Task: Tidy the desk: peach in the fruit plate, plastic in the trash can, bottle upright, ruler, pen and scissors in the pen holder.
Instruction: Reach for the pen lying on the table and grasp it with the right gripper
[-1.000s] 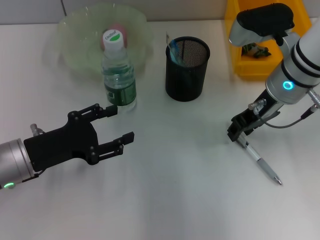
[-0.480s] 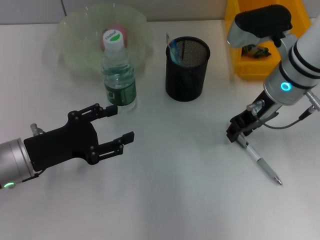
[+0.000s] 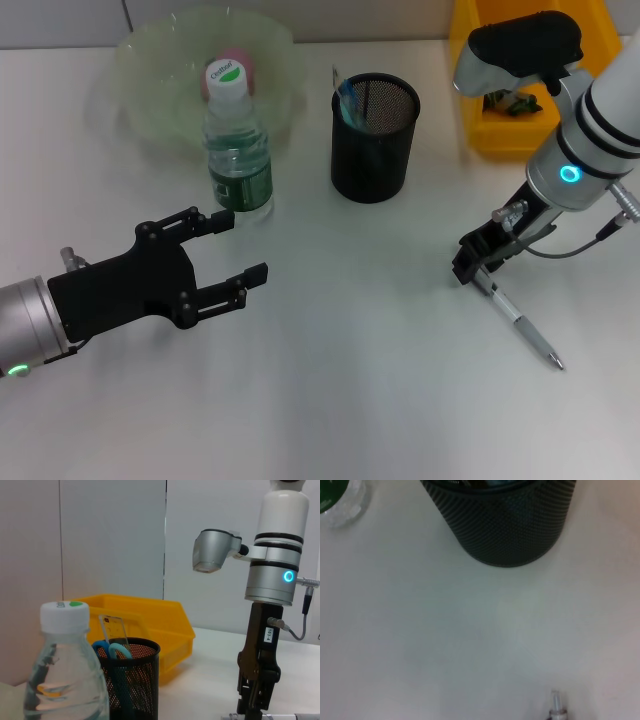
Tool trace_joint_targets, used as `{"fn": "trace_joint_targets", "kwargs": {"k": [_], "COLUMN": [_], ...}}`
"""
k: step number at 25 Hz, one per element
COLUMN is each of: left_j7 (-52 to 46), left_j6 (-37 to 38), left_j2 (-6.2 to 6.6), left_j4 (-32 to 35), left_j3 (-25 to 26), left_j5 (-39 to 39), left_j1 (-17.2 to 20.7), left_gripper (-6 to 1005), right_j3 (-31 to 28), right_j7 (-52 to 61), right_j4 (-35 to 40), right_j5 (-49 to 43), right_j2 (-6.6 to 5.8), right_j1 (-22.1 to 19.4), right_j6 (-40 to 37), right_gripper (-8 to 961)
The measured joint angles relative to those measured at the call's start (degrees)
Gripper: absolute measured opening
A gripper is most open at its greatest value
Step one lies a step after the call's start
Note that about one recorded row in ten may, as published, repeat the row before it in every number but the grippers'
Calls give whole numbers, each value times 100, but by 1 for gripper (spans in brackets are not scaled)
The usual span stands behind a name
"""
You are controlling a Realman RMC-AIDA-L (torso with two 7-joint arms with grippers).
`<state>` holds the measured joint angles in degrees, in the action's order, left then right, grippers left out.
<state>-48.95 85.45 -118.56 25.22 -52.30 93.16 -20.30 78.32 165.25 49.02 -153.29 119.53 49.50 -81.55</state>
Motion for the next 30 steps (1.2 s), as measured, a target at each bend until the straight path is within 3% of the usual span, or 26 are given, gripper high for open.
{"fn": "trace_joint_targets", "kwargs": {"k": [30], "left_j7": [0], "left_j6": [-60], "left_j2": [0], "left_j4": [0], "left_j3": [0], "left_j5": [0], "left_j1": [-18], "left_gripper": [753], "right_j3": [138], "right_j7": [-81], "right_j4": [-19], "right_j5": [39], "right_j2": [0], "right_j1": [-19], "right_j6": [54], "right_gripper": [158]}}
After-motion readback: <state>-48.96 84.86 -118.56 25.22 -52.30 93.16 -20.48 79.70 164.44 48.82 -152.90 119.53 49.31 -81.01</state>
